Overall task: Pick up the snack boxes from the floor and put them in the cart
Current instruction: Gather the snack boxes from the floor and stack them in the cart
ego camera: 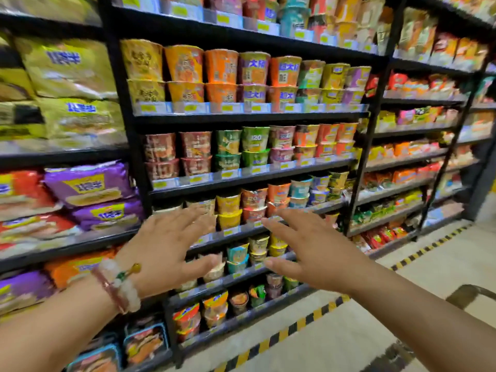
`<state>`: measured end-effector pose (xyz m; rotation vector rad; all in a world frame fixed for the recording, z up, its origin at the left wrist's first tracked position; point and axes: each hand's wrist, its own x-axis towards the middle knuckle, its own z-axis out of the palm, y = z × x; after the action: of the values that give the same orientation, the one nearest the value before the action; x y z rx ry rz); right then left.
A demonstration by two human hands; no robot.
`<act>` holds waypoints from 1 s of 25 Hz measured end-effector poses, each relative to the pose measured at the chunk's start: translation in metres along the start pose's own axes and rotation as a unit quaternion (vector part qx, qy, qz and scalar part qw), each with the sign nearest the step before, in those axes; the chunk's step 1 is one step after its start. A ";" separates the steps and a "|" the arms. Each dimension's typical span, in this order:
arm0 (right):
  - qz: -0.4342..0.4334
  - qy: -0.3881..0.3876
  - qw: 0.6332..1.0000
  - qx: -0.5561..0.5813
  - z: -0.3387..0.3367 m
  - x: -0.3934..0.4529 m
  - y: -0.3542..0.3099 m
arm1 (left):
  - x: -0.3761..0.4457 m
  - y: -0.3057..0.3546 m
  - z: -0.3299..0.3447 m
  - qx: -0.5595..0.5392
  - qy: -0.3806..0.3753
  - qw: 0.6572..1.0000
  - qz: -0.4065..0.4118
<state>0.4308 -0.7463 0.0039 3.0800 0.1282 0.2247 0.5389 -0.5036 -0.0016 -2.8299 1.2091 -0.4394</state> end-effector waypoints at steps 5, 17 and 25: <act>-0.117 -0.026 0.993 0.009 0.009 0.042 -0.044 | -0.057 -0.027 0.001 0.009 -0.024 0.992 -0.120; -0.394 0.035 0.918 0.025 0.002 0.113 -0.278 | -0.281 -0.112 -0.045 0.075 -0.069 0.930 -0.353; -0.551 0.030 0.829 0.089 -0.007 0.092 -0.496 | -0.471 -0.155 -0.091 0.104 -0.092 0.856 -0.498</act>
<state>0.4813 -0.2441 -0.0043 2.5702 1.8892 0.2335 0.3135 -0.0522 -0.0074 -2.9526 -0.4097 -0.2579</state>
